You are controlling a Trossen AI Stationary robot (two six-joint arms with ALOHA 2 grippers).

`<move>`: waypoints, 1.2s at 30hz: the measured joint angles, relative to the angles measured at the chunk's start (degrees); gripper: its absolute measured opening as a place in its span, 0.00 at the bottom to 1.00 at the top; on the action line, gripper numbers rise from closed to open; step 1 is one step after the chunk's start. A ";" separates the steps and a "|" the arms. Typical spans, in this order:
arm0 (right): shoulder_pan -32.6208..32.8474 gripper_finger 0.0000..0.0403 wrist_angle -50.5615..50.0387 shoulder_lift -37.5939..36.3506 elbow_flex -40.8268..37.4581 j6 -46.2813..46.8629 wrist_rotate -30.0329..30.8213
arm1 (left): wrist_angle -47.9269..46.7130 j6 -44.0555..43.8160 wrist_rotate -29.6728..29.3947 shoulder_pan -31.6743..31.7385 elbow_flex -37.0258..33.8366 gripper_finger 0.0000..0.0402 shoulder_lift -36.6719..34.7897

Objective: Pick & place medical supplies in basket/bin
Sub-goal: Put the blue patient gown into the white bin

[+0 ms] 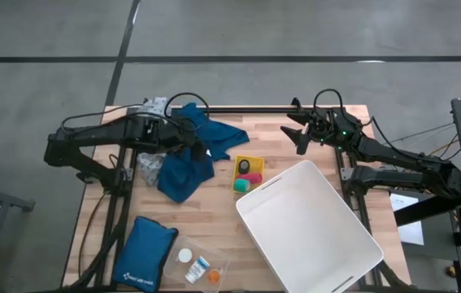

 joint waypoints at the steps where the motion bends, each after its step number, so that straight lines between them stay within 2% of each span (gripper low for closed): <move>1: -0.01 0.81 -0.02 0.00 0.00 0.00 0.00 | -0.11 0.10 0.02 0.26 0.00 0.79 0.00; 9: -0.02 0.81 0.00 0.00 0.00 0.00 0.01 | -2.32 -0.23 -0.27 2.49 0.00 0.98 0.00; 21: 0.00 0.81 0.00 0.00 0.00 -0.02 0.00 | -2.35 -1.73 -5.30 3.31 -0.01 0.98 0.10; 26: 0.00 0.81 -0.01 0.00 0.00 -0.02 0.00 | -1.70 0.08 -3.64 3.35 -0.64 0.99 0.70; 31: 0.00 0.81 -0.02 0.00 0.00 0.00 0.00 | -1.56 -0.36 -2.21 6.42 -3.44 0.99 0.72; 36: 0.00 0.81 0.00 -0.02 0.00 0.00 0.00 | 3.34 -0.33 4.08 11.30 -8.52 0.99 0.76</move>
